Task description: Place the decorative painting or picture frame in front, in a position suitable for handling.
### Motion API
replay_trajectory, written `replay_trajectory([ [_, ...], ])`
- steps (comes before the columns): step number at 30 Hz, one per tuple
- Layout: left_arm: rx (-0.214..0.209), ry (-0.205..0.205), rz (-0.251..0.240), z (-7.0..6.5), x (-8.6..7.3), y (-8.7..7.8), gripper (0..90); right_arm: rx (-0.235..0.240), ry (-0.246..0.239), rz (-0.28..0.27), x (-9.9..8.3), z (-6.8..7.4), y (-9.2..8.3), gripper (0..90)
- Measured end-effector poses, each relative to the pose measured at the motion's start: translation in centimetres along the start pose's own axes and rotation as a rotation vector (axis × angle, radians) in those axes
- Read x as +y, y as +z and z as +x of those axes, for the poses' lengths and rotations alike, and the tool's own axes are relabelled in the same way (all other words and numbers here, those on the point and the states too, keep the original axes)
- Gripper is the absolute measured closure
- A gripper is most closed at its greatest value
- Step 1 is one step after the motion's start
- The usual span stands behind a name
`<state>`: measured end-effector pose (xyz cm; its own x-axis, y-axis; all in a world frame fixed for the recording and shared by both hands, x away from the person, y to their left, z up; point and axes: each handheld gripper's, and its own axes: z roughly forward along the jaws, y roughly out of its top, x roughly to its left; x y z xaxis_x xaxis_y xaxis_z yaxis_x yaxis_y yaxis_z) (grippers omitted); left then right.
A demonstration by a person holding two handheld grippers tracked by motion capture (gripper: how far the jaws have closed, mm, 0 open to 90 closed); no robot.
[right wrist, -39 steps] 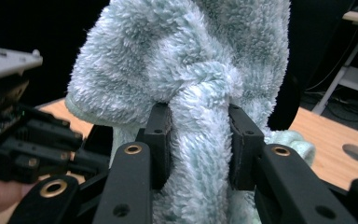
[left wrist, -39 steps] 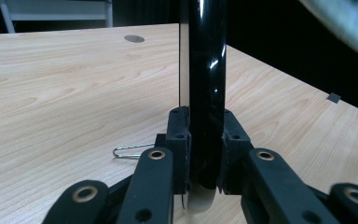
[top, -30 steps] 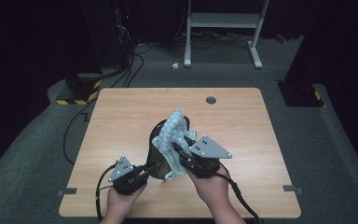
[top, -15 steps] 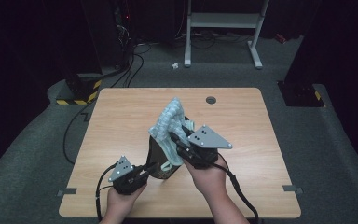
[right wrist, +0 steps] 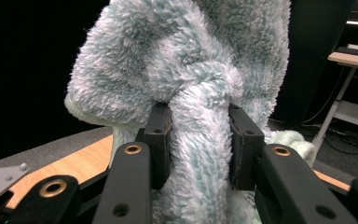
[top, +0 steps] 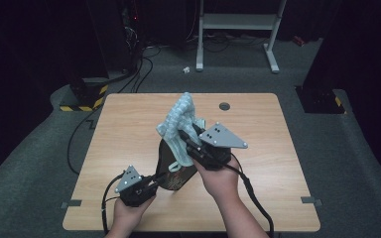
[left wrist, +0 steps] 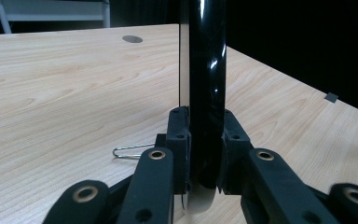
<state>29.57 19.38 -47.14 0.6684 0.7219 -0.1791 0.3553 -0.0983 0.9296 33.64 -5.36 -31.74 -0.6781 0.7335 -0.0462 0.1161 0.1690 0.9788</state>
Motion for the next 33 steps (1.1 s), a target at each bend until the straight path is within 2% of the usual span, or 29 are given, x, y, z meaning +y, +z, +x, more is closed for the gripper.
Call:
replay_trajectory([
  [6,-0.014,0.002,0.007,0.7,0.0,-0.5,78.0,-0.007,0.014,-0.006,0.4,-0.6,0.6,66.0],
  [20,-0.024,0.006,-0.009,0.7,-0.2,-0.5,78.0,-0.011,0.051,0.017,1.5,-1.5,3.3,65.9],
  [33,-0.028,0.010,-0.010,0.8,-0.3,-0.5,78.0,-0.028,0.031,0.074,1.9,-1.3,3.8,65.9],
])
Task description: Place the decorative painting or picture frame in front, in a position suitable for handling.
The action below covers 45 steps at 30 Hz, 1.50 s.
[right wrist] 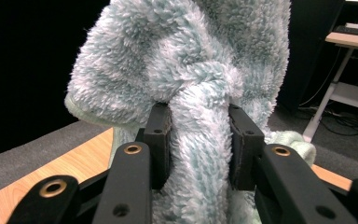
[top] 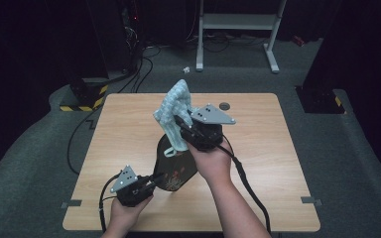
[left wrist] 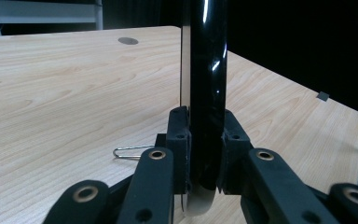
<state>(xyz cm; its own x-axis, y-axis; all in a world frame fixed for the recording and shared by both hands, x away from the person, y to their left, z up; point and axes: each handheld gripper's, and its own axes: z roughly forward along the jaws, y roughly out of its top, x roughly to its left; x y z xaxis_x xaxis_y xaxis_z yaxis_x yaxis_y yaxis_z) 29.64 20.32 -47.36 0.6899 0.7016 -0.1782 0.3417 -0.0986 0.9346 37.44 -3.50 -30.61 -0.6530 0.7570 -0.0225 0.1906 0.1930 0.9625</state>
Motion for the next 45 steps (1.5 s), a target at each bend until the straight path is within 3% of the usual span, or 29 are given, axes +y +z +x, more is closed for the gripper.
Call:
replay_trajectory([
  [8,0.003,0.008,-0.003,0.0,0.0,0.0,78.1,0.025,-0.022,0.010,0.1,0.8,1.1,66.0],
  [17,0.005,0.004,-0.004,-0.2,0.0,0.0,78.2,0.033,-0.028,0.051,-0.5,0.1,2.3,66.6],
  [22,0.002,0.003,-0.005,-0.1,-0.1,0.0,78.2,0.031,0.023,0.064,-1.8,-1.4,2.7,67.1],
  [27,0.004,0.002,-0.004,-0.2,-0.1,0.0,78.2,-0.002,0.102,0.082,-3.6,-3.7,2.8,67.3],
  [33,0.008,0.000,-0.006,-0.2,0.0,0.1,78.2,-0.049,0.149,0.099,-4.8,-5.5,2.5,67.3],
  [37,0.006,0.001,-0.002,-0.2,0.0,0.1,78.2,-0.028,0.144,0.082,-4.3,-4.7,2.2,67.3],
  [45,0.005,0.003,-0.004,-0.2,0.0,0.1,78.2,0.064,0.084,0.025,-2.3,-1.0,1.3,67.1],
])
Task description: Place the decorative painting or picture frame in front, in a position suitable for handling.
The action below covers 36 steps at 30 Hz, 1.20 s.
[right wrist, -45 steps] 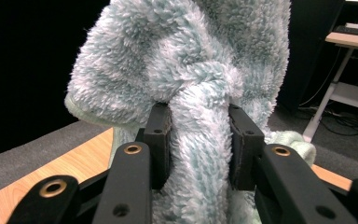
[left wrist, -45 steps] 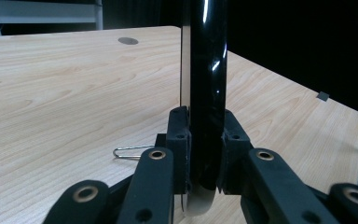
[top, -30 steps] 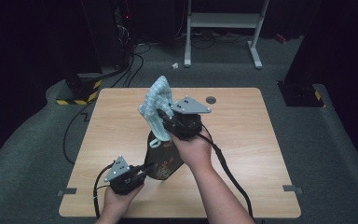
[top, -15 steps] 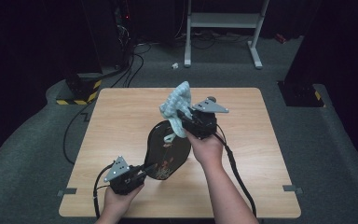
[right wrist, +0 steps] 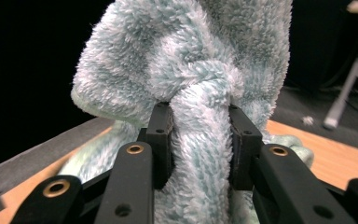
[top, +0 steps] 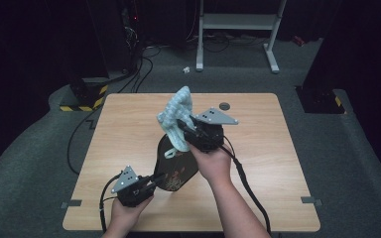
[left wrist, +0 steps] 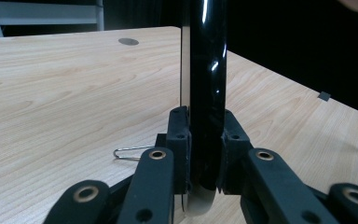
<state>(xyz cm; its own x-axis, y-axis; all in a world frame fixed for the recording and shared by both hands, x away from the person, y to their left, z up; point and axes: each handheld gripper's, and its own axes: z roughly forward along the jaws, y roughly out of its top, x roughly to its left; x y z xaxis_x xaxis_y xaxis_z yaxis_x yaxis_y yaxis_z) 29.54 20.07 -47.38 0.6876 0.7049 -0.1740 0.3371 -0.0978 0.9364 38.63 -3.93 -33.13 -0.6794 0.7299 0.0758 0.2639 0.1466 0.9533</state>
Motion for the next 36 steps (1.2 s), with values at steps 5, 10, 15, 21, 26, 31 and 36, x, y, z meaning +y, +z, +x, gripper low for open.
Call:
replay_trajectory([
  [5,0.002,0.000,0.001,0.0,0.0,0.1,78.2,0.043,-0.081,-0.001,0.6,2.5,-0.1,66.8],
  [10,0.001,0.001,0.000,0.0,0.0,0.1,78.2,0.042,-0.107,0.009,0.6,3.6,0.2,67.1],
  [15,0.001,0.001,0.000,0.0,0.0,0.1,78.2,0.021,-0.076,0.012,0.6,2.7,0.2,67.3],
  [21,-0.001,0.001,-0.001,0.0,0.0,0.1,78.2,-0.030,-0.028,0.030,0.1,0.2,0.3,67.4],
  [26,0.000,0.000,-0.001,0.0,0.0,0.1,78.3,-0.086,0.007,0.059,-0.9,-1.9,0.4,67.5],
  [31,0.000,-0.002,-0.002,-0.1,0.0,0.1,78.2,-0.123,0.046,0.073,-1.9,-3.9,0.4,67.4],
  [36,-0.002,-0.002,-0.001,0.0,0.0,0.1,78.3,-0.156,0.071,0.092,-2.6,-5.4,0.3,67.4],
])
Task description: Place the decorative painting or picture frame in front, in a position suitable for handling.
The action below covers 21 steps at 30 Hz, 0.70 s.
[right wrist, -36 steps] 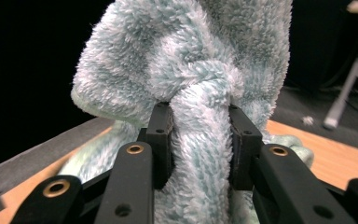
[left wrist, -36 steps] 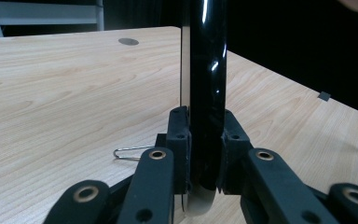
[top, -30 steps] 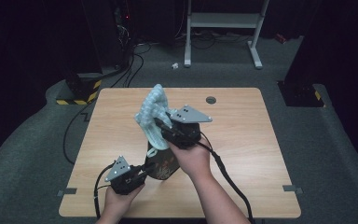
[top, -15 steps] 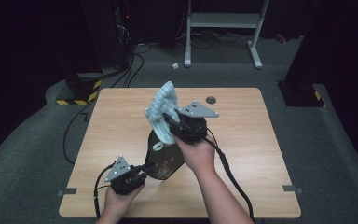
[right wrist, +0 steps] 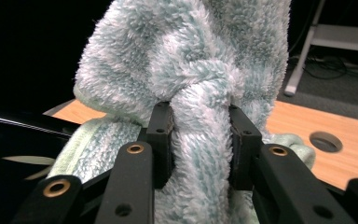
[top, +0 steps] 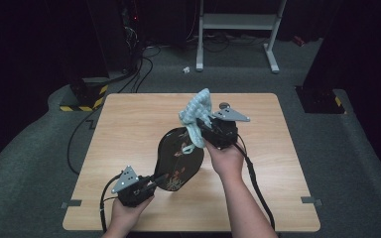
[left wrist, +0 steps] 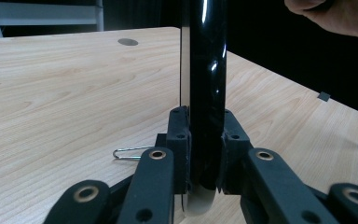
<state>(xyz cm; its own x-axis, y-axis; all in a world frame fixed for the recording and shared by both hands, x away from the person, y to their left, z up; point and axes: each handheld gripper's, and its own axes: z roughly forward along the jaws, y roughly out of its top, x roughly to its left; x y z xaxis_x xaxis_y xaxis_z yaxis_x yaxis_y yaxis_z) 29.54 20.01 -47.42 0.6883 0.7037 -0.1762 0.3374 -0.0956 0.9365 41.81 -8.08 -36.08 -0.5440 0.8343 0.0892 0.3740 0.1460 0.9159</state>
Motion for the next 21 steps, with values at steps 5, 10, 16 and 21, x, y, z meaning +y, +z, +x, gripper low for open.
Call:
replay_trajectory([
  [5,-0.002,-0.002,0.001,0.0,0.0,0.0,78.3,0.002,0.004,-0.004,0.0,0.1,-0.3,67.4],
  [10,-0.003,-0.001,-0.001,0.0,0.0,0.0,78.2,0.055,-0.026,-0.025,0.6,2.0,-0.9,67.4],
  [16,-0.002,0.001,-0.001,0.0,0.0,0.0,78.2,0.134,-0.073,-0.059,1.9,4.7,-1.7,67.3],
  [21,0.003,-0.001,-0.002,-0.1,0.0,0.1,78.2,0.158,-0.116,-0.075,2.3,6.3,-1.9,67.3],
])
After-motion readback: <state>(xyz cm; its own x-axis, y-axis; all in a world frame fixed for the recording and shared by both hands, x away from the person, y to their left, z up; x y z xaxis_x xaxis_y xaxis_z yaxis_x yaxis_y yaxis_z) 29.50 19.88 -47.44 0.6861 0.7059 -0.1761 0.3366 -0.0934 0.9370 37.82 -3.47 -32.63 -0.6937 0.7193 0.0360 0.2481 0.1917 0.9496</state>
